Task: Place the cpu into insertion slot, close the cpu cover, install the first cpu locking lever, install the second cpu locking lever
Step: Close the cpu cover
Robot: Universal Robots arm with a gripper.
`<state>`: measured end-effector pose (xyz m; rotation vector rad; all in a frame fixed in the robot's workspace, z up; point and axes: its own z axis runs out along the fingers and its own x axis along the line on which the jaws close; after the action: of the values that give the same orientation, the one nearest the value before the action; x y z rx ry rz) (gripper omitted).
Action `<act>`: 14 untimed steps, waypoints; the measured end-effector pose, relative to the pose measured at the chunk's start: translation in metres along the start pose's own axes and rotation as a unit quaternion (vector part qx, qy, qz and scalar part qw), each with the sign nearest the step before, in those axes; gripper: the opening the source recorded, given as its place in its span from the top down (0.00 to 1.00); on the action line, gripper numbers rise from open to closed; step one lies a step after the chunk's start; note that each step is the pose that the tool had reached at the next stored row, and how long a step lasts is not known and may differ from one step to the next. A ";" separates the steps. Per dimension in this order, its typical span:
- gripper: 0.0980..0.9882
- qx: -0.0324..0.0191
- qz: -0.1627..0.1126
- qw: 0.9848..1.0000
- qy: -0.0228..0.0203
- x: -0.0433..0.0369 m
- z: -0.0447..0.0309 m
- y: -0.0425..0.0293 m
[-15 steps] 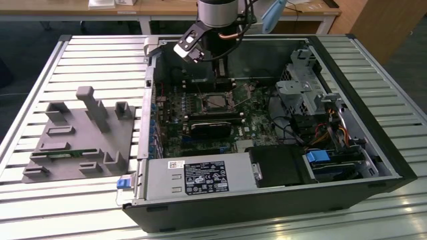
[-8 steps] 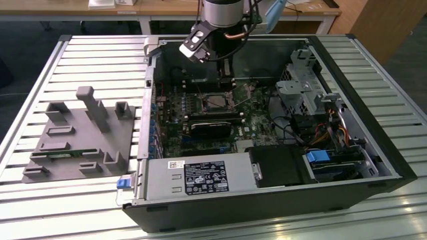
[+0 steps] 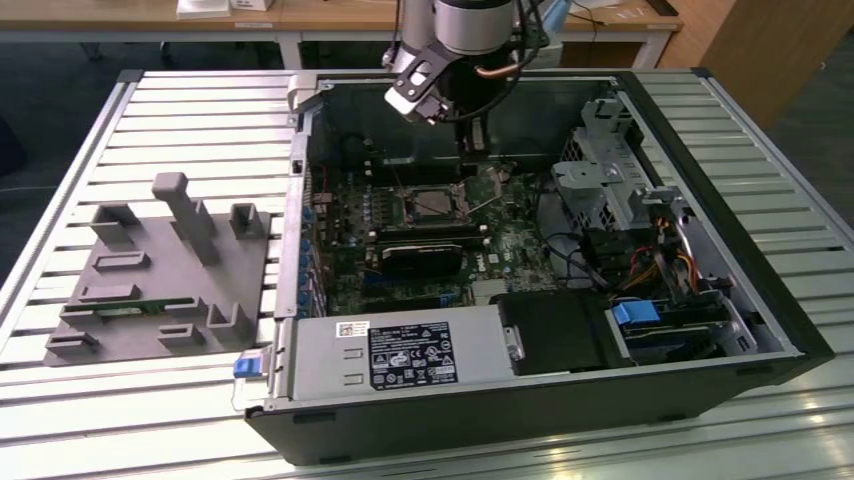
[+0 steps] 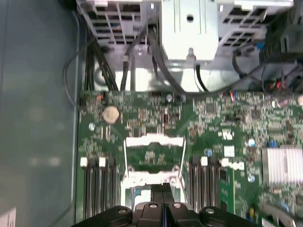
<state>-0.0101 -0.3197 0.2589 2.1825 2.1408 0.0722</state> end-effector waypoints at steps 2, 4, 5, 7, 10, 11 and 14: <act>1.00 0.000 0.000 1.000 0.000 0.0001 0.0007 0.0071; 1.00 0.000 0.000 1.000 0.000 0.0003 0.0013 0.0143; 1.00 0.000 0.000 1.000 0.000 0.0004 0.0016 0.0177; 1.00 0.000 0.000 1.000 0.000 0.0005 0.0021 0.0243; 1.00 0.000 0.000 1.000 0.000 0.0007 0.0031 0.0333; 1.00 0.000 0.000 1.000 0.000 0.0008 0.0034 0.0363; 1.00 0.000 0.000 1.000 0.000 0.0009 0.0042 0.0450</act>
<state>0.0351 -0.3197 0.2589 2.1830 2.1409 0.0715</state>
